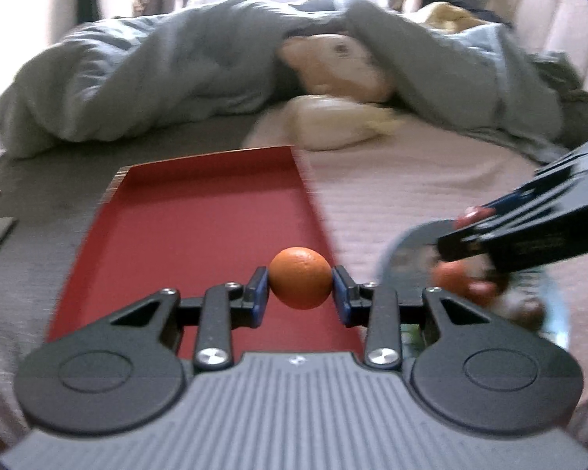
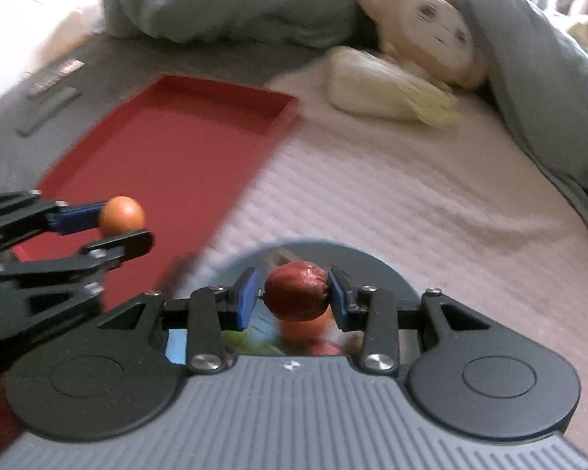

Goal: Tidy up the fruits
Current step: 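Carry both fruits over the blue tiger plate and open both grippers, then move both open grippers back from the plate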

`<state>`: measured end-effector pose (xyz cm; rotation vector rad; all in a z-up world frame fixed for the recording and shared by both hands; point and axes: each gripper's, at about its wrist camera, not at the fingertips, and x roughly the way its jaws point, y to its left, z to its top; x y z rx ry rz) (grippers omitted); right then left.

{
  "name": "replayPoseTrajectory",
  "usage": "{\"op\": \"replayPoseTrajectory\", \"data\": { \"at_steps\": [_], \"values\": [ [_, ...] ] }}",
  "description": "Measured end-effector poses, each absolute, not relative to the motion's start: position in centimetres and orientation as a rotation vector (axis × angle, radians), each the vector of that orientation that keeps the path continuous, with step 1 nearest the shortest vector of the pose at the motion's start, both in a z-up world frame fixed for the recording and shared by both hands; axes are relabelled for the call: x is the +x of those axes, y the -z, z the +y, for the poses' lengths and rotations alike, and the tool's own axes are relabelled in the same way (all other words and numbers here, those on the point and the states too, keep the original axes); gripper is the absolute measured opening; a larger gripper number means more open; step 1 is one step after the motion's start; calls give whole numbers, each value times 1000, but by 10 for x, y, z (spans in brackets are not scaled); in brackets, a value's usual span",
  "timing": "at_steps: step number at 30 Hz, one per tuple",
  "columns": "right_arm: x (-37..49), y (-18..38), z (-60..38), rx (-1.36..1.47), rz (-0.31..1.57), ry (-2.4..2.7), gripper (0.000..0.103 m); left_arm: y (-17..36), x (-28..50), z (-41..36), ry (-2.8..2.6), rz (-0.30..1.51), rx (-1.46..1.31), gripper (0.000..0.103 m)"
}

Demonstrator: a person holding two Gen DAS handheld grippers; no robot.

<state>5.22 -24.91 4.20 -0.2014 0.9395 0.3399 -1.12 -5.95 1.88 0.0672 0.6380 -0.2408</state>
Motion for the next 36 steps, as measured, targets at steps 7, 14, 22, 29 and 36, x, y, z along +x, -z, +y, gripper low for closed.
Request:
{"op": "replayPoseTrajectory", "data": {
  "at_steps": [7,14,22,29,36],
  "values": [
    [60,-17,-293,-175,1010,-266,51,-13,-23,-117,361,655,117,38],
    [34,-40,-333,-90,948,-238,86,-7,-25,-137,373,699,139,45],
    [-44,-59,-354,-158,1014,-227,90,-25,-62,-147,371,683,177,75],
    [-110,-26,-339,-175,1145,-269,90,-30,-98,-155,383,687,214,75],
    [-128,-18,-324,-162,1147,-298,90,-31,-120,-157,385,675,251,75]
  ]
}}
